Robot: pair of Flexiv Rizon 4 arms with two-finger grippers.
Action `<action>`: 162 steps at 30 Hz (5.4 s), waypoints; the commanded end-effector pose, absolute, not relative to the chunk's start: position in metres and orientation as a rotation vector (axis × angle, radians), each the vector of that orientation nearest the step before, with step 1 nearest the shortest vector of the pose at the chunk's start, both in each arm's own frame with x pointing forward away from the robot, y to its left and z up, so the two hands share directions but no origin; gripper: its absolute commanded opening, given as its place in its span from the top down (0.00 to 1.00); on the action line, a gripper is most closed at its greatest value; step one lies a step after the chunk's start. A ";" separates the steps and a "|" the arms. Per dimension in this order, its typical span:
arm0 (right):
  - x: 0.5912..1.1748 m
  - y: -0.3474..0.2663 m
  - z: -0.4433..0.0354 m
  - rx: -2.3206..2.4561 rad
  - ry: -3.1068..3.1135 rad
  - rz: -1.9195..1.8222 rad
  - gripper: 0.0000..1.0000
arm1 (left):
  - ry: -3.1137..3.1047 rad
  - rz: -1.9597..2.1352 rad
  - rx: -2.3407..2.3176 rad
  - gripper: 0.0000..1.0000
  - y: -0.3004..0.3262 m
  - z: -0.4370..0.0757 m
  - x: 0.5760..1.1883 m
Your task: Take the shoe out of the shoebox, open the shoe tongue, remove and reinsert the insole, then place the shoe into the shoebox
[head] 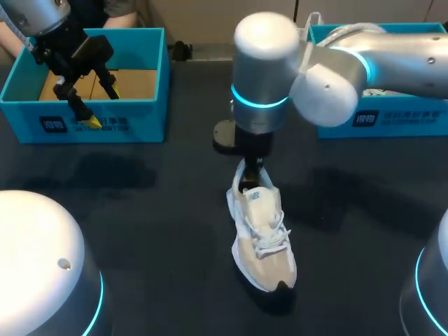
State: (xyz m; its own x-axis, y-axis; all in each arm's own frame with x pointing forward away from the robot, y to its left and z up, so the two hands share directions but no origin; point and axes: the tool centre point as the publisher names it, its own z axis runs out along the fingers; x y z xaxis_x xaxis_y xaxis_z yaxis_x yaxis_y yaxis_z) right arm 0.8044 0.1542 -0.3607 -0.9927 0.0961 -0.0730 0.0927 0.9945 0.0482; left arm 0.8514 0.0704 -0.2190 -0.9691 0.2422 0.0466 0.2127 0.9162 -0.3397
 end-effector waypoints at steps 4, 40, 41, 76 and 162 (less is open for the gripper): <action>0.798 0.097 -0.298 0.155 3.011 0.184 1.00 | -2.991 0.511 -0.355 0.00 0.070 -0.219 0.851; 0.866 -0.018 -0.180 0.426 2.928 -0.033 1.00 | -3.047 0.188 1.061 0.00 0.174 -0.163 0.898; 0.866 -0.018 -0.180 0.426 2.928 -0.033 1.00 | -3.047 0.188 1.061 0.00 0.174 -0.163 0.898; 0.956 -0.125 -0.112 0.607 2.817 -0.079 1.00 | -2.536 0.035 1.819 0.00 0.261 -0.180 0.918; 1.169 -0.282 -0.125 1.742 2.321 -0.129 1.00 | -2.500 -0.009 1.893 0.00 0.278 -0.188 0.927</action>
